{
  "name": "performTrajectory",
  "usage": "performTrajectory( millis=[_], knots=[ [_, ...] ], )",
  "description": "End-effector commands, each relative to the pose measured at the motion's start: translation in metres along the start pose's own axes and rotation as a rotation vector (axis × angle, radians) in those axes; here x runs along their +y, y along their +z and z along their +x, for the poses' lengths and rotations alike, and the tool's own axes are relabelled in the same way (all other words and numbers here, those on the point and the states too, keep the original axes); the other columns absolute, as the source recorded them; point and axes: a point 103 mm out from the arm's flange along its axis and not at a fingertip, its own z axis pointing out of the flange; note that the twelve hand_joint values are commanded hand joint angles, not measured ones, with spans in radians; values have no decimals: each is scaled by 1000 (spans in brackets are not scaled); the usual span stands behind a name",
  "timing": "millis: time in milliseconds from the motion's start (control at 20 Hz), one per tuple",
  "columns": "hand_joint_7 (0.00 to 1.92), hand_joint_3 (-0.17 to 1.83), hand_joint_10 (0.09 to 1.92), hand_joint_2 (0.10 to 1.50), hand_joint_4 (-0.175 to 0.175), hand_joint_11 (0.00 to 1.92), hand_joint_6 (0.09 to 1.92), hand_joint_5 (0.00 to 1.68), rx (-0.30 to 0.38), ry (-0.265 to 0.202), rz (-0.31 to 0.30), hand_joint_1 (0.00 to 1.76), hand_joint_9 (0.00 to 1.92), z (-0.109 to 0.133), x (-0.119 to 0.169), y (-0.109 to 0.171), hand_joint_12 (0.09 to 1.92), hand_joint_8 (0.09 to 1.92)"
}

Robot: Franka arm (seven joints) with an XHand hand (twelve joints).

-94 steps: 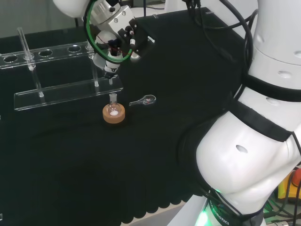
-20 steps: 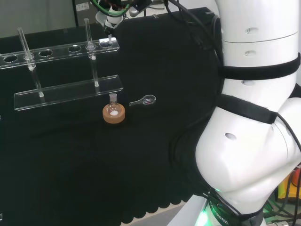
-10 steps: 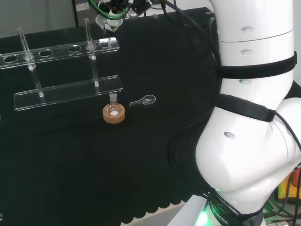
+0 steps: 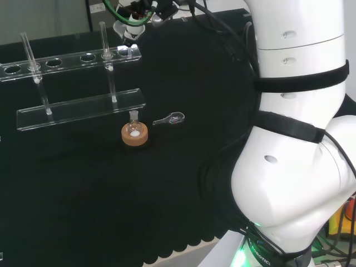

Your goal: Put the funnel back on the funnel stand.

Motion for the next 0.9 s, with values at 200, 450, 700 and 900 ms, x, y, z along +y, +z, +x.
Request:
performTrajectory(
  millis=[200, 450, 700, 900],
  knots=[
    [314, -175, 585, 1049, -57, 351, 301, 390, -4, 2, 18, 738, 632, 5, 11, 8, 1330, 699],
    [275, -175, 620, 1047, -64, 330, 156, 313, -2, -3, 24, 735, 563, 7, 12, 9, 1343, 707],
    [146, -175, 670, 1026, -71, 265, 87, 172, 15, 0, 23, 716, 394, 10, 13, 12, 1383, 701],
    [26, -175, 736, 974, -74, 214, 87, 58, 13, -5, 33, 624, 248, 14, 13, 14, 1409, 691]
  ],
)
